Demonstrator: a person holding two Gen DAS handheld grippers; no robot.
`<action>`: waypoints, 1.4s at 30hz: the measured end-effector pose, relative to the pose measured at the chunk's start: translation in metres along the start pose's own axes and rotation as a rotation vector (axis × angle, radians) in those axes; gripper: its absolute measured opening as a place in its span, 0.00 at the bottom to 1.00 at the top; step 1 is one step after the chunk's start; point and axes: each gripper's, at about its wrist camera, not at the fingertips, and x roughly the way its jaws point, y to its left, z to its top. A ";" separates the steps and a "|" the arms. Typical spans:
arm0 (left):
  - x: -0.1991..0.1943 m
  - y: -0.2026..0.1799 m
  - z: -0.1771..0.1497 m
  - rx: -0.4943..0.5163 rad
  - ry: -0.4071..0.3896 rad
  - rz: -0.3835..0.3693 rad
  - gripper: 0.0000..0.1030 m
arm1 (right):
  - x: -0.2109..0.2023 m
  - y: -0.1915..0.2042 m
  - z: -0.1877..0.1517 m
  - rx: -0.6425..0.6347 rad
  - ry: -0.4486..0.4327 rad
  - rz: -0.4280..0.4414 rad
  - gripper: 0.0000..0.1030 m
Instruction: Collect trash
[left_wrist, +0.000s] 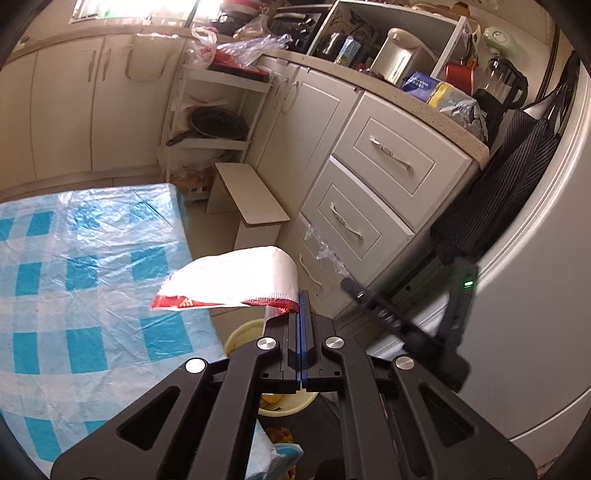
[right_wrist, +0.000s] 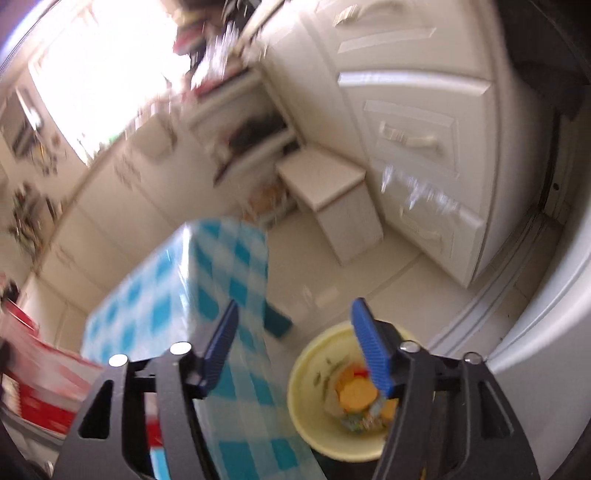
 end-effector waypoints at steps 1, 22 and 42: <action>0.013 -0.002 -0.004 -0.005 0.019 0.000 0.00 | -0.010 -0.002 0.005 0.010 -0.038 0.005 0.64; 0.199 -0.015 -0.076 0.008 0.457 0.183 0.47 | -0.040 -0.009 0.030 0.020 -0.129 0.041 0.67; -0.058 0.023 -0.086 0.109 0.056 0.520 0.83 | -0.097 0.091 -0.063 -0.343 -0.085 0.030 0.91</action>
